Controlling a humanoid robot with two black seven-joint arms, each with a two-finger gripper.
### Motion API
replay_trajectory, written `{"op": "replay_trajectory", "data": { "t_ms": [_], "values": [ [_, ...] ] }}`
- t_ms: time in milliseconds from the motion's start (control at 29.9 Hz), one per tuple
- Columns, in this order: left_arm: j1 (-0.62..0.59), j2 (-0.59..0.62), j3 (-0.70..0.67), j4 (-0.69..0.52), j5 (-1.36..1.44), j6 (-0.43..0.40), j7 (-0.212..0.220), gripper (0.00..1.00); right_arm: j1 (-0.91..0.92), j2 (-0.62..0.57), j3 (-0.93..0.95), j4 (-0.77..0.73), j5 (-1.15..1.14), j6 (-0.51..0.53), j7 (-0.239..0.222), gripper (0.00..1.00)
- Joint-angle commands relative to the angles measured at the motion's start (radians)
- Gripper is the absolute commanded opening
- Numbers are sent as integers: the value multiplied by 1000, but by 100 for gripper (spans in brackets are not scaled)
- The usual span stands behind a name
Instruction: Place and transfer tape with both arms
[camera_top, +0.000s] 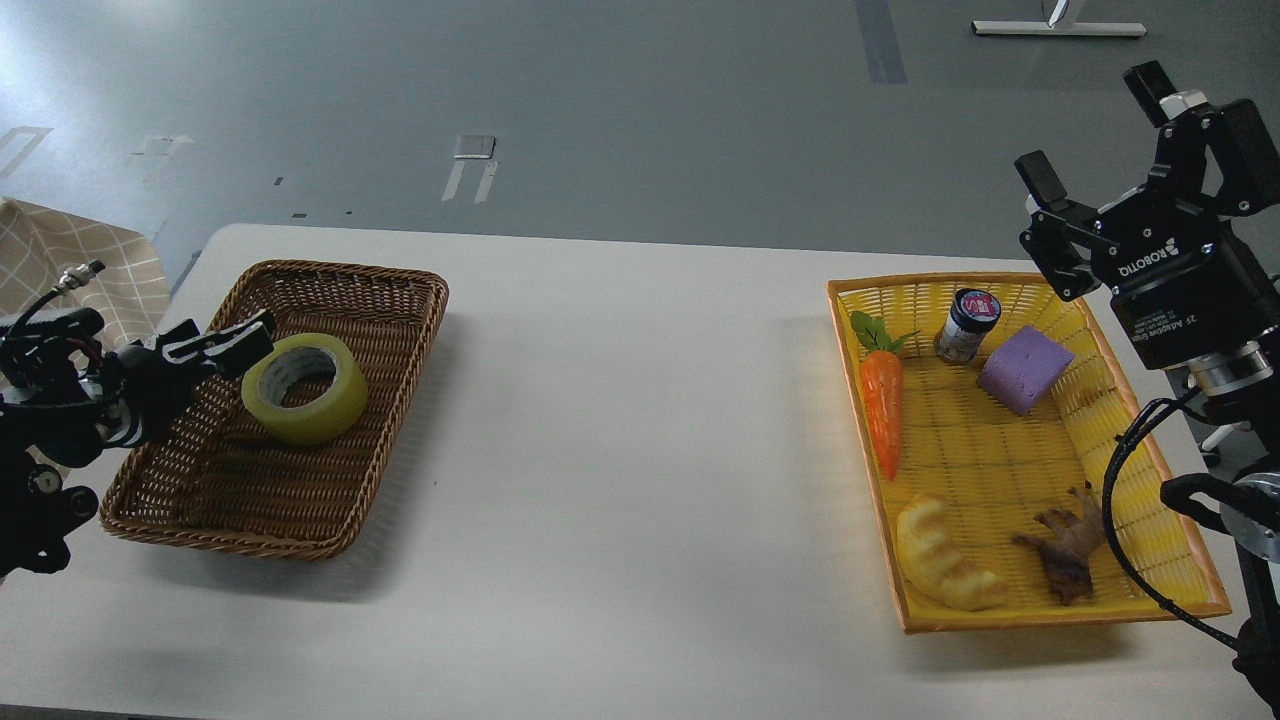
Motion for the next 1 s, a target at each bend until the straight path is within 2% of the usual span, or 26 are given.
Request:
{"op": "replay_trajectory", "data": {
  "t_ms": [0, 134, 201, 267, 334, 435, 468, 535, 602, 735, 802, 836, 903, 969],
  "values": [
    [-106, 6, -4, -2, -263, -3, -169, 98, 7, -6, 3, -2, 0, -2, -1, 100],
    [-189, -6, -5, -20, -402, -26, -172, 98, 25, -11, 0, -8, 2, -4, -18, 100],
    [-227, -26, -25, -86, -515, -103, -172, 98, 28, -9, 3, -6, 3, -5, -42, 100],
    [-235, -64, -54, -128, -611, -168, -172, 98, 42, -9, 3, -8, 3, -8, -44, 100],
    [-238, -92, -83, -160, -661, -194, -172, 98, 50, -9, 3, -6, 3, -10, -44, 100],
    [-246, -143, -199, -256, -721, -246, -172, 98, 57, -9, 6, -5, 5, -12, -50, 100],
    [-238, -158, -262, -302, -747, -289, -172, 98, 65, -9, 11, -3, 6, -16, -50, 100],
    [-229, -193, -325, -336, -805, -363, -172, 98, 87, -6, 23, -6, 15, -18, -50, 100],
    [-229, -218, -346, -335, -836, -386, -166, 98, 123, -8, 28, -11, 20, -18, -52, 100],
    [-246, -284, -399, -281, -893, -427, -72, 98, 277, -2, 20, -64, 75, -19, -101, 100],
    [-246, -301, -433, -281, -931, -458, -41, 98, 310, 1, 20, -78, 118, -28, -128, 100],
    [-246, -322, -462, -281, -972, -492, -6, 98, 336, 3, 18, -89, 155, -56, -166, 100],
    [-241, -354, -496, -283, -999, -512, 36, 98, 357, 18, 14, -94, 182, -91, -217, 100],
    [-234, -377, -523, -283, -1011, -513, 53, 98, 363, 55, 12, -92, 183, -96, -239, 100]
  ]
}}
